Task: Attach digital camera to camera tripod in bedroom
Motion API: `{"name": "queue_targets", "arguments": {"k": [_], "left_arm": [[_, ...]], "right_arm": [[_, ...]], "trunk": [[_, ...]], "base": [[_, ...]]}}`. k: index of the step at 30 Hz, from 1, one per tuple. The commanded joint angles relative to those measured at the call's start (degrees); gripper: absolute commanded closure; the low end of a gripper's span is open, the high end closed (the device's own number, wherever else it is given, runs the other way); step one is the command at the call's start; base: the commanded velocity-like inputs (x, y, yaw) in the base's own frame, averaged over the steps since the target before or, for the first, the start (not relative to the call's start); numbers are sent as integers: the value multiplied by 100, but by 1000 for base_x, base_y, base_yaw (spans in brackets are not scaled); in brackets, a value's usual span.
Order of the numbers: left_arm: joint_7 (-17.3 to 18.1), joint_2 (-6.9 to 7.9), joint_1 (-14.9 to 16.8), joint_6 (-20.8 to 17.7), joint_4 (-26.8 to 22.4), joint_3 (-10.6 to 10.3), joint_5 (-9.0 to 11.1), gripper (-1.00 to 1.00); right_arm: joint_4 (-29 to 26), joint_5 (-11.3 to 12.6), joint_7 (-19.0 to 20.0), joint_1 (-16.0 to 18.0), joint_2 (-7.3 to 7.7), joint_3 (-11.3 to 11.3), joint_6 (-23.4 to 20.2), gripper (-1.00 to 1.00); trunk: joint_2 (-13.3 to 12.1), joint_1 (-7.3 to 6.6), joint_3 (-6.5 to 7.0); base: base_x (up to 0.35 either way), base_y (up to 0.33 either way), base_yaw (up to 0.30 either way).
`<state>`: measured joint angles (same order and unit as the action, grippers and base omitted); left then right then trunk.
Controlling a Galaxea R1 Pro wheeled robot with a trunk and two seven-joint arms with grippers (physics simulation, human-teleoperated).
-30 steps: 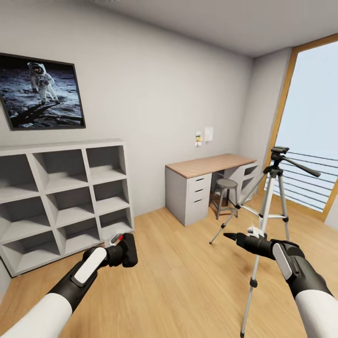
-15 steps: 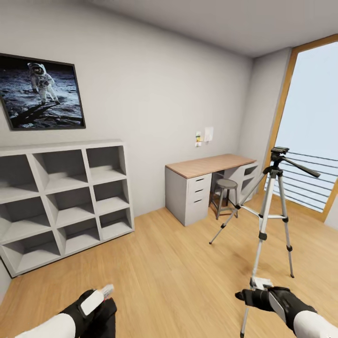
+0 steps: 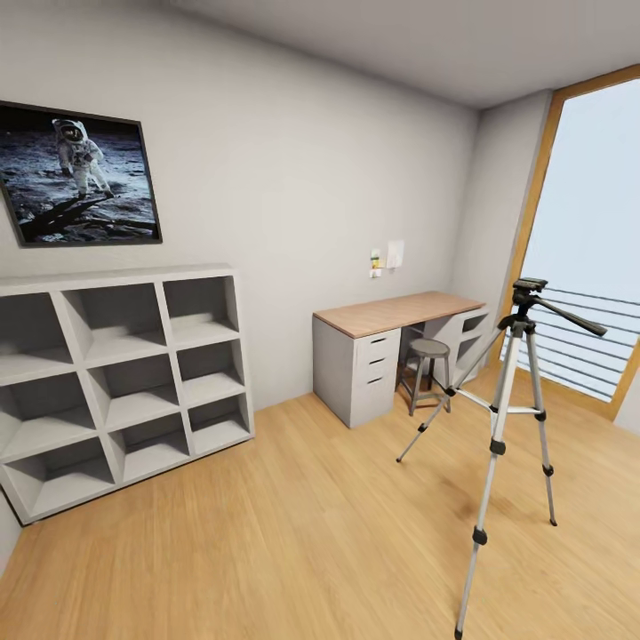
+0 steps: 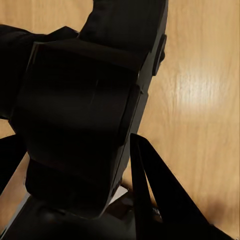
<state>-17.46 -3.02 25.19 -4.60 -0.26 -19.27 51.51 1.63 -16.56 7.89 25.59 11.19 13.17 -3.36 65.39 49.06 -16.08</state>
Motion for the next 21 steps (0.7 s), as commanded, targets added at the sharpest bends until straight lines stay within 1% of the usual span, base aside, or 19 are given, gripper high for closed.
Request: {"name": "queue_targets", "arguments": {"k": [1, 2, 3, 5, 6, 8, 9, 13, 15, 21], "left_arm": [[54, -5, -71, 33, 0, -81, -20, 100], [127, -7, -142, 76, 4, -80, -37, 100], [271, -6, -274, 148, 9, -78, -60, 100], [391, -1, -386, 197, 12, -74, -59, 100], [474, 7, -474, 229, 17, -72, -51, 100], [527, 12, -536, 244, 20, -71, -46, 100], [577, 16, -601, 226, 24, -69, -40, 100], [603, 3, -658, 230, 25, -69, -38, 100], [616, -10, -752, 259, 26, -73, -40, 100], [628, -27, -900, 290, 26, -77, -80, 100]], "right_arm": [[11, -55, -51, -113, -2, 54, 51, -100], [13, -57, -109, -210, -5, 54, 113, -100], [16, -59, -212, -389, -11, 54, 252, -100], [18, -55, -294, -553, -14, 57, 399, -100], [21, -48, -350, -705, -14, 61, 527, -100], [25, -39, -388, -845, -13, 68, 628, -100], [28, -24, -428, -1049, -15, 75, 734, -100], [30, -19, -448, -1141, -30, 78, 784, -100], [30, -17, -456, -1173, -38, 79, 801, -100], [31, -22, -463, -1202, -75, 87, 833, -100]], "trunk": [[4, 0, -5], [4, 0, -5], [4, 0, -5], [4, 0, -5], [4, 0, -5], [4, 0, -5], [4, 0, -5], [4, 0, -5], [4, 0, -5], [4, 0, -5]], "base": [[0, 0, 0], [0, 0, 0], [0, 0, 0], [0, 0, 0], [0, 0, 0], [0, 0, 0], [0, 0, 0], [0, 0, 0], [0, 0, 0], [0, 0, 0]]}}
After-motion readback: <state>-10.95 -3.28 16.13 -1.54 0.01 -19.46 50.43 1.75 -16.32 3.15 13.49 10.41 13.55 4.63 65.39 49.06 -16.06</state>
